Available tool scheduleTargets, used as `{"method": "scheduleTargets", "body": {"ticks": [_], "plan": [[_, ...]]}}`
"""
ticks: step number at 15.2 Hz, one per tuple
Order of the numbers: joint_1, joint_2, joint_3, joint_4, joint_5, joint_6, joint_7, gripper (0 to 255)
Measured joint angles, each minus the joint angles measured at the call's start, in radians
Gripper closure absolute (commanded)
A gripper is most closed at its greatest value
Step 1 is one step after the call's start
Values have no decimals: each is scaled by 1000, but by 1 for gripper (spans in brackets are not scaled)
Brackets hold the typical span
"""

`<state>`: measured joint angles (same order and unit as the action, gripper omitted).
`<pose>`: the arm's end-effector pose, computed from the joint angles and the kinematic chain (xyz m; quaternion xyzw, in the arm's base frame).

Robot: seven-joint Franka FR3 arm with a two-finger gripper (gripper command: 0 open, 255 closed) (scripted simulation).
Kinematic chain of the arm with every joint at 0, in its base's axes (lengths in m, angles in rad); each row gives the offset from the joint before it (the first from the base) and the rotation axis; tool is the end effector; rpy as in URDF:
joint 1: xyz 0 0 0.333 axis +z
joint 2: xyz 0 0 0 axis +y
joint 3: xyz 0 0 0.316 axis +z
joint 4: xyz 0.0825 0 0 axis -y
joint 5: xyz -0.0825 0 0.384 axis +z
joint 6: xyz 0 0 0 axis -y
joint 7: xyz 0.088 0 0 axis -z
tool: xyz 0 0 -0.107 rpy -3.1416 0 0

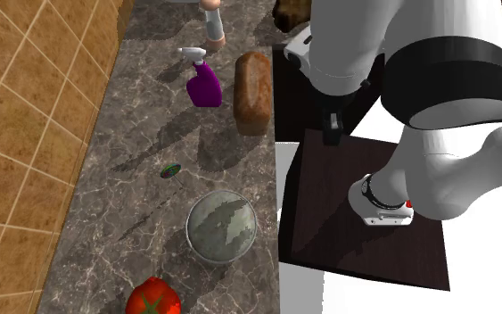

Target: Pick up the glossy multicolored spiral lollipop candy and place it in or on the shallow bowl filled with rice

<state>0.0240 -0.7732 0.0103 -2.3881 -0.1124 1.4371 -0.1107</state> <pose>0.2935 -0.0024 0.5622 0.9920 0.0677 -0.0909 0.0561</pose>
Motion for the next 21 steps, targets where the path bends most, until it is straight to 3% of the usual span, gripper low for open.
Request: {"method": "scheduleTargets", "body": {"ticks": [2, 9, 21], "plan": [[-1, 18, 0, 5, 8, 11, 9, 0], [-3, 257, 19, 114, 127, 121, 132, 0], [-6, 713, 15, 436, 320, 249, 286, 0]]}}
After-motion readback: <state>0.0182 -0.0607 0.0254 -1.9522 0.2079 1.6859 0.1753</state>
